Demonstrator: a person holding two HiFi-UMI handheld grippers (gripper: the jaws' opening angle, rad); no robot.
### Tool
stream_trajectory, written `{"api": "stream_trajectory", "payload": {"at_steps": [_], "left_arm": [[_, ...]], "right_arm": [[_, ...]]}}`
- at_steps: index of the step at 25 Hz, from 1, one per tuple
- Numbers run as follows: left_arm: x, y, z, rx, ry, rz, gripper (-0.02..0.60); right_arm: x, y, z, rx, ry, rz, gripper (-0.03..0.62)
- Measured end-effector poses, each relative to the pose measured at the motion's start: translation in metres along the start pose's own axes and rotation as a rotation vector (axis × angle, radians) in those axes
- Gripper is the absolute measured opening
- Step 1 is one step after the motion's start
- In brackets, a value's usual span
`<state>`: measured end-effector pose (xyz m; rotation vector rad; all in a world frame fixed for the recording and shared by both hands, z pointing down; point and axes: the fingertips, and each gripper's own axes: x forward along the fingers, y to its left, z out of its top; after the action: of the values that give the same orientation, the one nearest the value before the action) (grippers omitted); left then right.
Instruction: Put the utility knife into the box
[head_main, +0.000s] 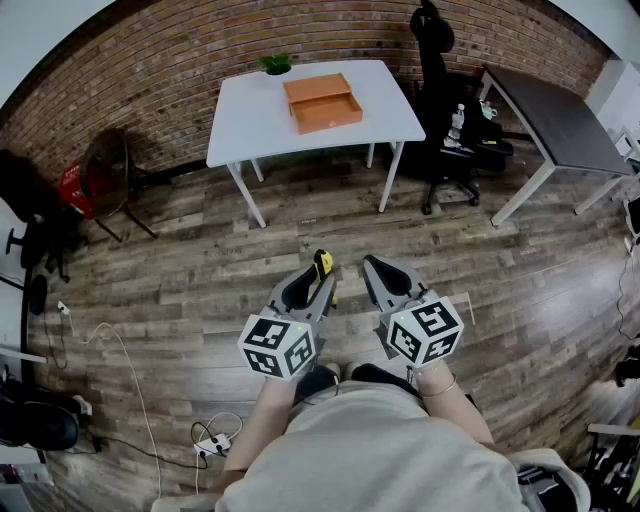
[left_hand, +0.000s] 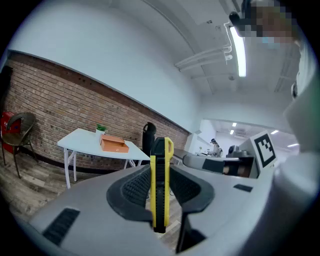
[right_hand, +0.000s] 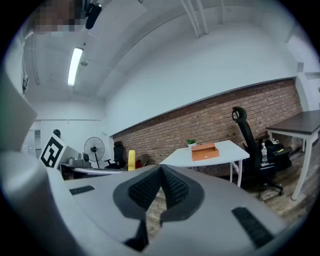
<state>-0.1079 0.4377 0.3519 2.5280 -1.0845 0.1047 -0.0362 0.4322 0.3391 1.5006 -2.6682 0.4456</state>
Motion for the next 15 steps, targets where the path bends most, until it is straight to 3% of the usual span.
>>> {"api": "stream_trajectory", "payload": {"at_steps": [15], "left_arm": [[0.008,-0.012,-0.004,0.007,0.007,0.009,0.11]], "right_arm": [[-0.011,-0.006,-0.009,0.039,0.021,0.028,-0.002]]}}
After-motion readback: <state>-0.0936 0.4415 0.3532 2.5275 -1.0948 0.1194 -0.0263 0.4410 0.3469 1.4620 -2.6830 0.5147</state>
